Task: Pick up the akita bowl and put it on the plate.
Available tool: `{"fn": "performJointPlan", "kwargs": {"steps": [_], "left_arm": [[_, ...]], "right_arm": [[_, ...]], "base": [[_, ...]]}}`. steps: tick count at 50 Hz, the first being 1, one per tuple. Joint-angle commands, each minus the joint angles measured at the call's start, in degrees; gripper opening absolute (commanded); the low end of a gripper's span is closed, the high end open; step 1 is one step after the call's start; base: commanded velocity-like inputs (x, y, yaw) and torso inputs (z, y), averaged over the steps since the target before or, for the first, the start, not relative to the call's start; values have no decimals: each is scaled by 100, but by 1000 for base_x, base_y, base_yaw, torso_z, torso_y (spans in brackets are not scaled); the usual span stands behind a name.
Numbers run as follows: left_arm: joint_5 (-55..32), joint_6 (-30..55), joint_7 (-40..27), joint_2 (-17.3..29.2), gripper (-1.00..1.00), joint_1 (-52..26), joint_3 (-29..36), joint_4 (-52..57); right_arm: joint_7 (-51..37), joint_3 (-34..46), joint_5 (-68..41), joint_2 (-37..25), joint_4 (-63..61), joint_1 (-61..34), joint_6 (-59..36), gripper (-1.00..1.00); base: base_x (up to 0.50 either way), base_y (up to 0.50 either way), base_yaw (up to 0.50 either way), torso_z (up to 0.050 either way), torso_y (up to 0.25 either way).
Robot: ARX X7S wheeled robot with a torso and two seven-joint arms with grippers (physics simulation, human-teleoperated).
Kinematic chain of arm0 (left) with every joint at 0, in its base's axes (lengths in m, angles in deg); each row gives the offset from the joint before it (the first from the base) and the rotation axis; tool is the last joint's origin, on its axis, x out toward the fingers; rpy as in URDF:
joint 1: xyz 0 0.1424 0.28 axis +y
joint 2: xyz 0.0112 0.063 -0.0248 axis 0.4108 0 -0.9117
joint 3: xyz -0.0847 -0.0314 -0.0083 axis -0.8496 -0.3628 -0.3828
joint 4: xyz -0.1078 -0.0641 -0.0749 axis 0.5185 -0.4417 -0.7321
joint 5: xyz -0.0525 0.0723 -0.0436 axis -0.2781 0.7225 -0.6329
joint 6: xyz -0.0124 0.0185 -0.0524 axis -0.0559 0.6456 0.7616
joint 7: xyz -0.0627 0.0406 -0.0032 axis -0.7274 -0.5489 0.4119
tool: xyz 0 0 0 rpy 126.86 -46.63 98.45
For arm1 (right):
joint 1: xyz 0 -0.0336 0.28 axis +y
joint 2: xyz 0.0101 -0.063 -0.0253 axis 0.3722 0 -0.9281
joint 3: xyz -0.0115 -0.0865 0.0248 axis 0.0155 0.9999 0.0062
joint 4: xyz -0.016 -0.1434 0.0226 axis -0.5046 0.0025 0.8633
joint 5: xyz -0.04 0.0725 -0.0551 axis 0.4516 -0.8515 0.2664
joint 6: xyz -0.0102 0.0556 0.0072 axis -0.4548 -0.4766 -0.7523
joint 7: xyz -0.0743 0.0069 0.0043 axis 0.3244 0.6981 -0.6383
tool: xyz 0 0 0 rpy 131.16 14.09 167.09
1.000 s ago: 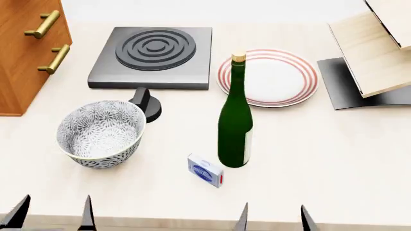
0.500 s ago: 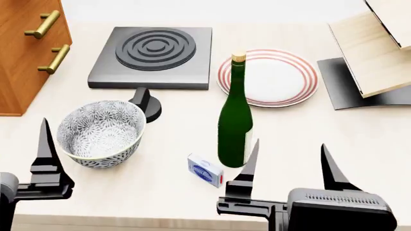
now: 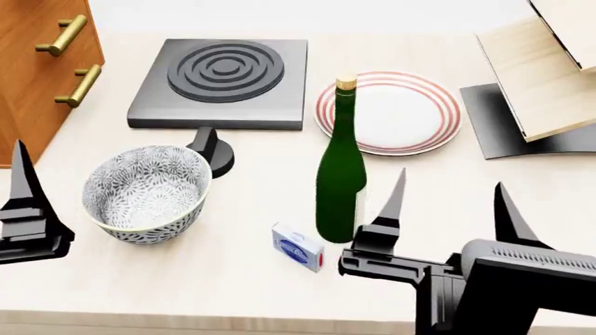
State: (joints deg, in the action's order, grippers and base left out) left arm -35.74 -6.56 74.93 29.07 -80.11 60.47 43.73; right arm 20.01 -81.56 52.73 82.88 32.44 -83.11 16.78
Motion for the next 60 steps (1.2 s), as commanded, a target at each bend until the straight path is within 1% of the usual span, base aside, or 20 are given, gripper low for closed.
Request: {"fn": "performJointPlan", "kwargs": {"steps": [1,16,19,28,31,33,34,37,39,42,44,46,50,60], "left_arm": [[-53,-75,-100,54,100,90,-36,80],[-109,-120,-178,123,100,145,0,140],[-120,-176,-177,127,100,154,26,56],[-104,-193,-226,168,100,138,91,69],[34,-551,-253,173,100,203,166,73],[-14,-643,-220,183,100,254,177,156],[100,-819,-213,218,100,301,240,190],[205,-1348,-229,225,100,424,265,228],[265,-1666,-215,254,100,531,291,295],[391,-1850,-231,288,100,576,345,282],[419,-1917,-266,282,100,617,346,300],[579,-1896,-364,265,100,586,358,258],[539,-2306,-313,317,100,685,396,179],[561,-2392,-372,347,100,734,435,191]], "right_arm": [[-49,-46,-162,-62,-5,48,49,100],[-77,95,-264,-141,-124,135,95,100],[-110,178,-114,-150,-131,218,323,100],[-117,259,-136,-205,-221,280,407,100],[-207,334,92,-198,-229,359,700,100],[-216,338,54,-210,-263,364,644,100],[-188,318,13,-209,-278,391,749,100],[-107,325,81,-189,-267,552,1424,100],[-195,320,327,-141,-314,742,1995,100],[-146,365,344,-167,-338,826,2254,100],[-173,383,356,-169,-334,818,2245,100],[-191,395,407,-158,-296,855,2429,100],[-200,438,422,-171,-211,840,2504,100],[-217,525,393,-242,-180,845,2506,100]], "base": [[0,0,0,0,0],[0,0,0,0,0],[0,0,0,0,0],[0,0,0,0,0],[0,0,0,0,0],[0,0,0,0,0],[0,0,0,0,0],[0,0,0,0,0],[0,0,0,0,0],[0,0,0,0,0],[0,0,0,0,0],[0,0,0,0,0],[0,0,0,0,0],[0,0,0,0,0]]}}
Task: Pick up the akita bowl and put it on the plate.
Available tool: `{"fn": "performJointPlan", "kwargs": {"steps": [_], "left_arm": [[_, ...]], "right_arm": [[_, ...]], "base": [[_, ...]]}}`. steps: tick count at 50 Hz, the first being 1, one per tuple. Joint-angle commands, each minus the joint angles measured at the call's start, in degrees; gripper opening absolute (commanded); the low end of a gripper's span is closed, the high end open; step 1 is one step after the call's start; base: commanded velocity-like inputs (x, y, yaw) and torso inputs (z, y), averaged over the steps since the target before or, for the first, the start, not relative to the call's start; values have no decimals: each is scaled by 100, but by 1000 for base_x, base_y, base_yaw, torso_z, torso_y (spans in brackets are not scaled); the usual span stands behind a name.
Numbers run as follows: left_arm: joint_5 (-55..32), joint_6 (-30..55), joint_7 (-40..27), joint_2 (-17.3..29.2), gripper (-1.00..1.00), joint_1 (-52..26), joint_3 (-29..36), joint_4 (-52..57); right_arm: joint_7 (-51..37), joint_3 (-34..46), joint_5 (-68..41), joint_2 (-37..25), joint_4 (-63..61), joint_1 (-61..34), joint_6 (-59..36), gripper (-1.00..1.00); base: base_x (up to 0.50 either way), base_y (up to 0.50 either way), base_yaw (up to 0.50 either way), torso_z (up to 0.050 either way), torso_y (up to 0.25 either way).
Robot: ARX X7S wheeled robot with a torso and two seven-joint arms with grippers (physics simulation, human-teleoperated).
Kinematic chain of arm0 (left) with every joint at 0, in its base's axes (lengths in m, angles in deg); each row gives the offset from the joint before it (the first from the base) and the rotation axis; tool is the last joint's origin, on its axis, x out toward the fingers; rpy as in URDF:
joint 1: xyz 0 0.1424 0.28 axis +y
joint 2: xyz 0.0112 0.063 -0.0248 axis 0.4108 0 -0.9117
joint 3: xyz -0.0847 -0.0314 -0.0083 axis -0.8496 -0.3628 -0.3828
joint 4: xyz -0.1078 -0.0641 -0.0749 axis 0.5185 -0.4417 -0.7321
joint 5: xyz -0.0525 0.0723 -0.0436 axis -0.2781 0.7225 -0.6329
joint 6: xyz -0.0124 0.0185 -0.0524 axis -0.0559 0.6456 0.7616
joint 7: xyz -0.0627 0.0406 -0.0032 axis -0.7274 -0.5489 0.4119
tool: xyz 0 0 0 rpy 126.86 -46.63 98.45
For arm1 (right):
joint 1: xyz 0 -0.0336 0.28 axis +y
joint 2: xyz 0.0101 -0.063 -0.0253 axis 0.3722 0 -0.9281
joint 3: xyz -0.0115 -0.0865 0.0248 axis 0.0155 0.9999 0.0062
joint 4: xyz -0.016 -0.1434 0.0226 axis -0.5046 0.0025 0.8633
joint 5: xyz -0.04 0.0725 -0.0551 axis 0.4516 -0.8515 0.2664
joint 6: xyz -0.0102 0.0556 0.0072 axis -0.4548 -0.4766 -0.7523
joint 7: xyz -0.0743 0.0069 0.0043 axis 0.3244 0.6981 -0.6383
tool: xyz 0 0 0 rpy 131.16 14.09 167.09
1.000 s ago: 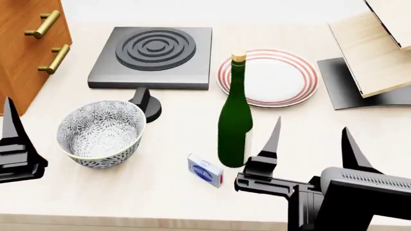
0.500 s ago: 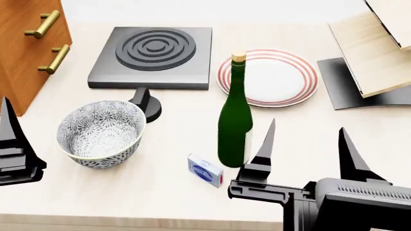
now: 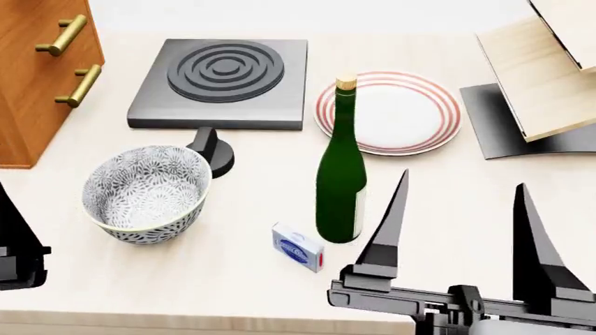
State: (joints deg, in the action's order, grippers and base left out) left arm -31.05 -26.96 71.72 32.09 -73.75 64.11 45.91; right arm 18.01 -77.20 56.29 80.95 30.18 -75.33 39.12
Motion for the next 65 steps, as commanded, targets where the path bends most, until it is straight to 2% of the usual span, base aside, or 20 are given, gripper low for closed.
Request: {"fn": "performJointPlan", "kwargs": {"steps": [1,7,8,23,65], "left_arm": [[97,-356,-54,51,100,100,78,-30],[146,-123,-109,51,100,49,112,-44],[94,-250,-79,67,100,38,115,-98],[-3,-246,-137,110,100,20,125,-170],[-95,-314,-288,259,100,74,178,-124]], "right_arm": [[-33,94,62,-51,53,69,295,100],[-58,138,93,-83,52,84,361,100],[-114,134,39,-94,0,26,6,100],[-126,220,-50,-181,93,-45,-72,100],[-243,473,-37,-321,158,-32,75,100]], "base": [[0,0,0,0,0],[0,0,0,0,0],[0,0,0,0,0],[-19,-78,0,0,0],[-30,-174,0,0,0]]}}
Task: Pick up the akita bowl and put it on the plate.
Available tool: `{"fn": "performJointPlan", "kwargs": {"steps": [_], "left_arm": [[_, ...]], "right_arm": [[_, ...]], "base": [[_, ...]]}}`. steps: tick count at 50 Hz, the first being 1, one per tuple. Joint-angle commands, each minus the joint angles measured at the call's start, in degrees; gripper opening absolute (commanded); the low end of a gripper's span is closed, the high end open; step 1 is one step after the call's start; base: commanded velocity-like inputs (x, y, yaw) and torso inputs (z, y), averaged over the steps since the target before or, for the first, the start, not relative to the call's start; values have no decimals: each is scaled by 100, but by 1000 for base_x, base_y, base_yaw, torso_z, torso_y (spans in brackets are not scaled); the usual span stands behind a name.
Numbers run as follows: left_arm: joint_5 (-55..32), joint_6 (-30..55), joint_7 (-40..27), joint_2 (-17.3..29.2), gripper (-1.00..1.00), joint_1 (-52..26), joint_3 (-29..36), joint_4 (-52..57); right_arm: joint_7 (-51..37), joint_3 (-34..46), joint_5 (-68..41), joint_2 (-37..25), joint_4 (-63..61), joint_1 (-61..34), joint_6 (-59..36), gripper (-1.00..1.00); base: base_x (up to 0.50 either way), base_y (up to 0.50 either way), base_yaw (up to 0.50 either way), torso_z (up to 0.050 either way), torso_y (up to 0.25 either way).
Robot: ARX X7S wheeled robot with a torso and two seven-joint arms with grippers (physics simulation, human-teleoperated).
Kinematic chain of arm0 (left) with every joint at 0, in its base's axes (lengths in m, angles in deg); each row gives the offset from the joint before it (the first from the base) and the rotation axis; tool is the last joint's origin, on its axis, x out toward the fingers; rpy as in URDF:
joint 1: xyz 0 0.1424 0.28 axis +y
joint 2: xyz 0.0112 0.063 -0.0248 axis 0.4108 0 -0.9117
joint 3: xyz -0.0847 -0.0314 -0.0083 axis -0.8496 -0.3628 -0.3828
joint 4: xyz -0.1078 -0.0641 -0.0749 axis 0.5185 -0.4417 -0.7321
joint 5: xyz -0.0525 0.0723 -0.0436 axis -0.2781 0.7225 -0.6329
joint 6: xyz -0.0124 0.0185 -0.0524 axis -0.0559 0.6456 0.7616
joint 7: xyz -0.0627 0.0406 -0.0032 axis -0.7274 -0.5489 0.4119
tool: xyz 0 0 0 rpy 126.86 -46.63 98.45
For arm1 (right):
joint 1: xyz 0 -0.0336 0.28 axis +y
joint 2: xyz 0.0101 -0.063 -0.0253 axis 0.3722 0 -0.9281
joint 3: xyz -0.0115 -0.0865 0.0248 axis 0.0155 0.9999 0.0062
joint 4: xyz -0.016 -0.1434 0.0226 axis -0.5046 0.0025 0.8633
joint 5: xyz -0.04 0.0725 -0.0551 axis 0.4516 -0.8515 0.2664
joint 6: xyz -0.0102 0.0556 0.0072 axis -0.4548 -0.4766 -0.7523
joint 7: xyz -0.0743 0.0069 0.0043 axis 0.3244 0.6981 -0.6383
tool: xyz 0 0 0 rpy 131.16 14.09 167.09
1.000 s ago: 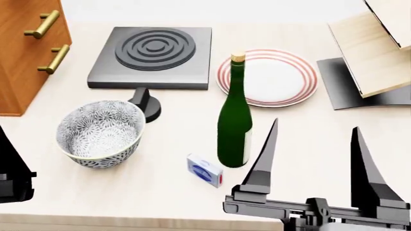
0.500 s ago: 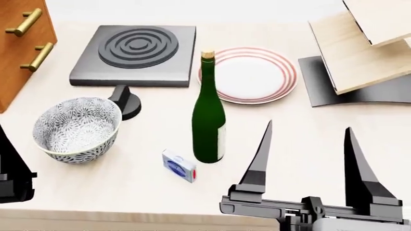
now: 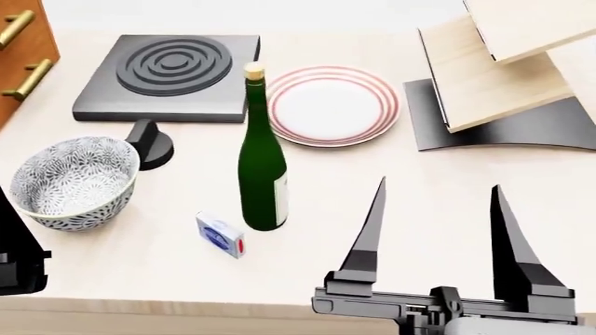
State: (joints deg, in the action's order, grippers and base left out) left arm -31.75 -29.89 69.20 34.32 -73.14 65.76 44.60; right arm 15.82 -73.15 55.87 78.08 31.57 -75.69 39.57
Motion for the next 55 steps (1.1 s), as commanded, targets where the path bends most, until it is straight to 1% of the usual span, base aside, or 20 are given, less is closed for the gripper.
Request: {"fn": "performJointPlan", "kwargs": {"steps": [1,23,24,26,27,31,47,55], "left_arm": [[-17,-13,-37,39,100,9,22,10],[-57,-172,-102,107,100,48,46,11],[-68,-268,-94,113,100,66,45,4],[-59,-248,-100,121,100,67,55,9],[-45,-269,-103,120,100,54,65,-24],[-23,-398,-120,139,100,110,61,21],[-31,-419,-173,173,100,98,88,-48],[-31,-411,-197,198,100,106,100,-27]], "right_arm": [[-37,72,23,-33,26,-1,37,100],[-160,211,249,-87,-24,102,306,100],[-178,205,317,-75,-4,150,564,100],[-212,214,361,-86,-66,201,538,100],[-274,183,431,-58,-36,229,703,100],[-243,240,409,-81,-5,203,663,100],[-274,346,456,-127,52,213,748,100],[-297,375,460,-149,71,211,779,100]], "base": [[0,-164,0,0,0],[0,-111,0,0,0],[0,-8,0,0,0],[0,0,0,0,0],[0,0,0,0,0],[0,0,0,0,0],[1,0,0,0,0],[110,0,0,0,0]]}}
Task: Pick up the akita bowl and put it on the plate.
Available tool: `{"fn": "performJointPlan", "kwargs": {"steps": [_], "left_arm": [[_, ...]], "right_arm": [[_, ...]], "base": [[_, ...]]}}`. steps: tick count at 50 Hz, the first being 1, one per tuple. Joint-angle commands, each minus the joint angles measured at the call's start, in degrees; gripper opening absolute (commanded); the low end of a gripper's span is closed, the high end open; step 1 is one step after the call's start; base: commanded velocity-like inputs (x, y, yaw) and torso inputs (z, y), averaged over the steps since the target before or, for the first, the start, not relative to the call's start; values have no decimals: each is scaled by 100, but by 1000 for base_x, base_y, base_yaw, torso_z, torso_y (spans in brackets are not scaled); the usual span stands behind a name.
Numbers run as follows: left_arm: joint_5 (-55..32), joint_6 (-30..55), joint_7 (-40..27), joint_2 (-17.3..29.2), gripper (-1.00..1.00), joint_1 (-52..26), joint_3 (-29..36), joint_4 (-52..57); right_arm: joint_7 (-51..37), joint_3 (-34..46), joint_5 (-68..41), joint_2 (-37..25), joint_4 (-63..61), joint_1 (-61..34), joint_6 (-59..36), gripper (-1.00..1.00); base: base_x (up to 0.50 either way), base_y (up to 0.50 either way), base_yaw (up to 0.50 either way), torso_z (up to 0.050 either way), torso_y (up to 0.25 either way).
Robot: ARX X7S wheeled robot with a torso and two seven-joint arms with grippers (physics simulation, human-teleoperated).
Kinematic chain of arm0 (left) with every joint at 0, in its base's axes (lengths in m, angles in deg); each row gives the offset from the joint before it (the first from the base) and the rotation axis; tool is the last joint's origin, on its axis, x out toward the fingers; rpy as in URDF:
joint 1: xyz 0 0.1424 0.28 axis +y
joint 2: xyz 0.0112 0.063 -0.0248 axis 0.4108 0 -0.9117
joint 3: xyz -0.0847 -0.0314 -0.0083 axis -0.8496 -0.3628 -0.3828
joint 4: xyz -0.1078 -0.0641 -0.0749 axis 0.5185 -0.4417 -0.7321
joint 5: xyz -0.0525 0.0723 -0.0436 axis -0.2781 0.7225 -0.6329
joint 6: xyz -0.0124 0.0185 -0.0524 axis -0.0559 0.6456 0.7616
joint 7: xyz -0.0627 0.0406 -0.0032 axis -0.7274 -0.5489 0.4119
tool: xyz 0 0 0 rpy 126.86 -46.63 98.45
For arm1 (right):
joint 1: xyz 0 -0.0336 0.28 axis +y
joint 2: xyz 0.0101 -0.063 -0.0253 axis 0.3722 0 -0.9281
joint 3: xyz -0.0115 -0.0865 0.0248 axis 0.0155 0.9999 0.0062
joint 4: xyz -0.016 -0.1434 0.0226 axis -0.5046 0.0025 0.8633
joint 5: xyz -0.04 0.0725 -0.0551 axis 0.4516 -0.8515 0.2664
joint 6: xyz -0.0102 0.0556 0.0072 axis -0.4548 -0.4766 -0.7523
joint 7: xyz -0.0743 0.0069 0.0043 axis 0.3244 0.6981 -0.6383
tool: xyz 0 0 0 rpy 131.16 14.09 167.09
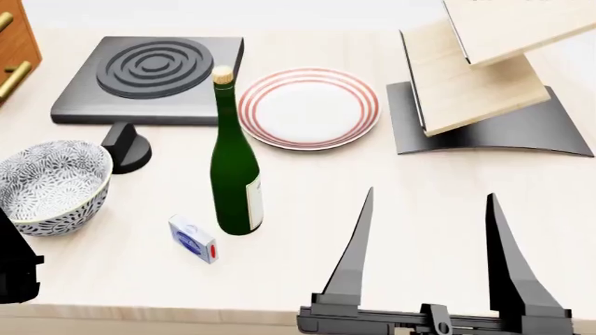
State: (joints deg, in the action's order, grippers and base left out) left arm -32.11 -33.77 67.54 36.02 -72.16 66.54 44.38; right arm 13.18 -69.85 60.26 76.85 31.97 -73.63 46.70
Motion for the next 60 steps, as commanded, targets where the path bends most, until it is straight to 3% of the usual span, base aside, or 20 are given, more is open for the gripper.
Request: {"fn": "performJointPlan", "kwargs": {"steps": [1,60], "left_arm": [[6,-28,-35,29,100,9,24,-11],[-4,-23,-209,164,100,13,107,25]], "right_arm": [[-40,53,33,-26,43,5,73,100],[-202,245,18,-175,93,-54,122,100]], "base": [[121,0,0,0,0],[177,0,0,0,0]]}}
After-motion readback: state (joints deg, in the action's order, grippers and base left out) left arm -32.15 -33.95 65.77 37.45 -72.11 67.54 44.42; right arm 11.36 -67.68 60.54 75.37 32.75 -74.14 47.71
